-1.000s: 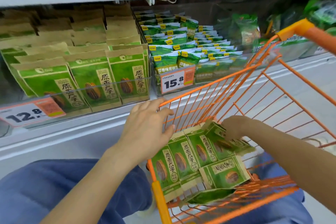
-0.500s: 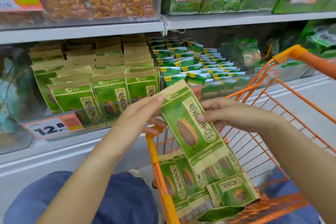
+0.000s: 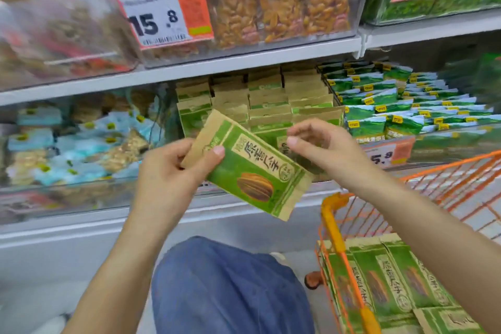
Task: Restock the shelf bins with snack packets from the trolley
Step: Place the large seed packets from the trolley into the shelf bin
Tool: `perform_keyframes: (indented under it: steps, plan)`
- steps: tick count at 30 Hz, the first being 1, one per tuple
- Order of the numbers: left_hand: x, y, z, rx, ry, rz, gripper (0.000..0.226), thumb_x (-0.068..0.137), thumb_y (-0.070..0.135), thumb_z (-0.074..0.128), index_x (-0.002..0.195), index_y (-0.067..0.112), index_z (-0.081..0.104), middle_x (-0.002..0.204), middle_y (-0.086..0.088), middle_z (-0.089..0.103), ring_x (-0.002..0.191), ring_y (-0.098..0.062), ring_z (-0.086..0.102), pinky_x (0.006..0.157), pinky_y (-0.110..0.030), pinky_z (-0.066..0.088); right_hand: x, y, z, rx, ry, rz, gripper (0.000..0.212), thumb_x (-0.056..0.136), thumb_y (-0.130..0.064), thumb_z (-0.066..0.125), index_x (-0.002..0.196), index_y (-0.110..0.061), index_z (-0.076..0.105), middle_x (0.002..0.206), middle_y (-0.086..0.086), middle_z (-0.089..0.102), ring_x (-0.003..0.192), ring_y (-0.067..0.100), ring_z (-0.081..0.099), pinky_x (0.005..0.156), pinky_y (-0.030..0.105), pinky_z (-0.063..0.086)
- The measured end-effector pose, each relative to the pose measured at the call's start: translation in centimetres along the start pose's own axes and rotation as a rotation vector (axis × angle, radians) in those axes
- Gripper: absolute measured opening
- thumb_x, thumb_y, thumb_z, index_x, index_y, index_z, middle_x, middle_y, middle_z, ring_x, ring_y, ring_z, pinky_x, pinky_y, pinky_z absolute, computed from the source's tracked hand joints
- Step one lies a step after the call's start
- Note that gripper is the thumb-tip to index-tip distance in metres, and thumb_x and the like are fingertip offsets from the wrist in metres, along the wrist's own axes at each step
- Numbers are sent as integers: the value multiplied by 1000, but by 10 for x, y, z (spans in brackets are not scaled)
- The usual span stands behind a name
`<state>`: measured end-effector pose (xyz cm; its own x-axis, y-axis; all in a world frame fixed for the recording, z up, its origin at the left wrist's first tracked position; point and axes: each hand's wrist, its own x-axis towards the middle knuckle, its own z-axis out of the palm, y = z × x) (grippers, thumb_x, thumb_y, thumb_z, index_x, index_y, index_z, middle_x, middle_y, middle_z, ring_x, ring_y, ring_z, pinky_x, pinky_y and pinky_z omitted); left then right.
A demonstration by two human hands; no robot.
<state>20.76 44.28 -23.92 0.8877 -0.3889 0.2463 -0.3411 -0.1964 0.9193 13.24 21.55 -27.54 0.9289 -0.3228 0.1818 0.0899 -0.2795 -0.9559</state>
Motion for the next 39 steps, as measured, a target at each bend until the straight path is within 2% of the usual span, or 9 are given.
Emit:
perform_keyframes:
  steps: [4,6,9,15,20,24,31,35,39]
  plan:
    - [8,-3,-65,268,366,196,6,79,37,69,74,34,69,65,26,64,63,4,53,62,-13,40,7,18,11,-659,75,-256,38,89,-40,62,121,-19,57,110,-2,64,105,14,56,87,28,39]
    - [17,-8,-76,427,457,297,6,82,36,66,87,34,70,64,22,61,66,-9,54,65,-17,38,7,32,14,-871,59,-356,42,90,-41,55,121,-13,58,111,5,65,106,26,57,93,36,41]
    - [33,-17,-74,639,514,426,19,88,28,64,99,16,74,75,7,61,70,-15,45,68,-17,34,5,52,18,-975,13,-436,37,87,-36,48,116,-15,60,110,2,65,106,23,58,110,37,26]
    - [50,-21,-79,690,589,560,20,93,28,61,101,16,75,84,-3,71,74,-30,59,71,-39,43,2,54,19,-952,32,-438,31,84,-21,54,113,-13,62,107,2,65,102,22,58,112,33,21]
    - [64,-34,-42,815,488,499,22,90,29,62,99,13,75,78,-10,69,78,-32,55,65,-22,26,2,54,17,-949,23,-438,31,86,-19,51,114,-12,62,110,4,64,105,23,57,113,31,21]
    - [100,-36,-38,994,412,246,28,94,35,55,104,11,66,80,-19,54,91,-39,52,63,-38,31,1,53,18,-948,32,-433,35,86,-15,55,121,-10,58,113,6,64,106,25,57,112,31,22]
    - [103,-45,-37,1099,316,539,14,85,23,67,90,13,74,64,-17,60,76,-38,55,66,-42,39,1,54,18,-945,30,-442,37,85,-11,61,122,-11,57,114,6,63,107,25,57,112,35,25]
    - [117,-72,-22,1282,154,383,23,89,27,64,97,8,72,77,-19,66,92,-37,56,86,-43,33,2,55,18,-938,34,-453,36,86,-12,58,122,-10,58,114,6,63,107,25,57,112,36,25]
    - [144,-70,-13,1486,-95,211,48,87,34,64,122,2,54,120,-23,58,123,-37,44,111,-46,21,1,55,18,-936,32,-442,37,85,-8,63,121,-9,58,113,7,64,106,26,57,111,35,25]
